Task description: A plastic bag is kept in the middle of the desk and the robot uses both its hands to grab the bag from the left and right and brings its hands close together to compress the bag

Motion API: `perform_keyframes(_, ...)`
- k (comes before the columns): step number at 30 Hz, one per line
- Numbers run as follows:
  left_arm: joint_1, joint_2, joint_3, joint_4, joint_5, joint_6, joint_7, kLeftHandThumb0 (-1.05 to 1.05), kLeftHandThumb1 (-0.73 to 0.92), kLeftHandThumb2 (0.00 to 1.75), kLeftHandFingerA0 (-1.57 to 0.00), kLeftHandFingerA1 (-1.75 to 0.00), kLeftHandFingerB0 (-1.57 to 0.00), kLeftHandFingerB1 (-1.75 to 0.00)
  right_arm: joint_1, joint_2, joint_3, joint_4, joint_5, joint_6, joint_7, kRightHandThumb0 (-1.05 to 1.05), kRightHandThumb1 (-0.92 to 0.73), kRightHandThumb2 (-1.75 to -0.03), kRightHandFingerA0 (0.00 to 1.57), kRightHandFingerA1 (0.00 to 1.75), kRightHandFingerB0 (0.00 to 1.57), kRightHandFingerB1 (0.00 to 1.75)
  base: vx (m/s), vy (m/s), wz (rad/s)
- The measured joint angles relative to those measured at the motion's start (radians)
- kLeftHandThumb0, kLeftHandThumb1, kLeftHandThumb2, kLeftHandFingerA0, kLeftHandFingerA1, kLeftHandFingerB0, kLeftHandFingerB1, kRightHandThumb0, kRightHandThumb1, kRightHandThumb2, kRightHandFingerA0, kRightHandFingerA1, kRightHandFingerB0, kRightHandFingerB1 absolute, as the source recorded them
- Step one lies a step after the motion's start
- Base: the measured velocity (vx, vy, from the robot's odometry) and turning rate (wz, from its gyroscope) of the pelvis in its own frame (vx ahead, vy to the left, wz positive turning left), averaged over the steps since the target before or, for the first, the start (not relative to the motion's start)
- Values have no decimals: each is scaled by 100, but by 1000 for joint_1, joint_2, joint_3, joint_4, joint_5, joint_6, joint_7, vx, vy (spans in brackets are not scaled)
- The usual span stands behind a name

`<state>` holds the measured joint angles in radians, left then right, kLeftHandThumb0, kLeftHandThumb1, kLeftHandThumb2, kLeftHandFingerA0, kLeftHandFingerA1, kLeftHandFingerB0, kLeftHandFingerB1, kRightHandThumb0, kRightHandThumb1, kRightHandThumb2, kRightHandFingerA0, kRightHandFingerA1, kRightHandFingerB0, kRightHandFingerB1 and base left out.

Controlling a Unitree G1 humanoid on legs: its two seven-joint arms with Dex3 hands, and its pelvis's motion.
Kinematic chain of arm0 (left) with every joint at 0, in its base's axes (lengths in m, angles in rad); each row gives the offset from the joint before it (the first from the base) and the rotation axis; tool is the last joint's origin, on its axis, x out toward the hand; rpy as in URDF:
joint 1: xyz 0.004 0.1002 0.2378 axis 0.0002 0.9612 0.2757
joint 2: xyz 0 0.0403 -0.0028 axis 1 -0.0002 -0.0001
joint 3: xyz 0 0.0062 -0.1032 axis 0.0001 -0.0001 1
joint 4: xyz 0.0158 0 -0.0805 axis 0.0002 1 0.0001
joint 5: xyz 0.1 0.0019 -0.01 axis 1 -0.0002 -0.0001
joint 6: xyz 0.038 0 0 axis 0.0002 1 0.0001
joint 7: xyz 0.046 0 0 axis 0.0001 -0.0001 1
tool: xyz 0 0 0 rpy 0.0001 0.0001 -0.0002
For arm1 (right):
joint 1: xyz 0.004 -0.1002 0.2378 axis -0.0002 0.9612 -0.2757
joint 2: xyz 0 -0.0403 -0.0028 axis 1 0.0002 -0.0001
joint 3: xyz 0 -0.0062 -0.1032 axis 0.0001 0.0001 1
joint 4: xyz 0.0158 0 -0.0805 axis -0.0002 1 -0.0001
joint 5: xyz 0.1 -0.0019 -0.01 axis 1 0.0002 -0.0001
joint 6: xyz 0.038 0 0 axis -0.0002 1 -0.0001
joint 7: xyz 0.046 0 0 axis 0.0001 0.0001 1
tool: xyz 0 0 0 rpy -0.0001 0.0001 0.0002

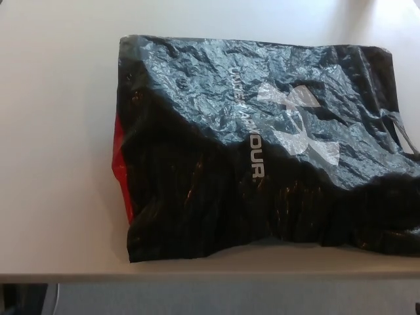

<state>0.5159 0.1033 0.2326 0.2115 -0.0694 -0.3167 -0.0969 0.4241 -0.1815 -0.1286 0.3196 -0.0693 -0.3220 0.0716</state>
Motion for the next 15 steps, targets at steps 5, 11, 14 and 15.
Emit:
perform_keyframes(5,41,-22,47,-110,-44,-69,-13,-36,54,112,-1,-48,0,-46,39,0,-29,-96,14,-84,3,-56,-92,-70,10,25,12,28,0,0,0)
perform_keyframes(11,74,-45,89,-198,-96,-146,-34,-74,92,68,-22,-34,-18,-29,68,0,-54,-162,35,-181,9,-56,-92,-71,10,24,12,28,0,0,0)
perform_keyframes(14,82,-54,108,-218,-123,-186,-47,-73,92,69,-22,-34,-18,-30,79,0,-66,-183,43,-228,12,-58,-92,-70,8,26,11,27,0,0,0)
perform_keyframes(15,85,-58,114,-223,-134,-200,-53,-35,55,113,-1,-47,-1,-46,81,0,-71,-189,46,-244,13,-61,-92,-72,9,24,12,27,0,0,0)
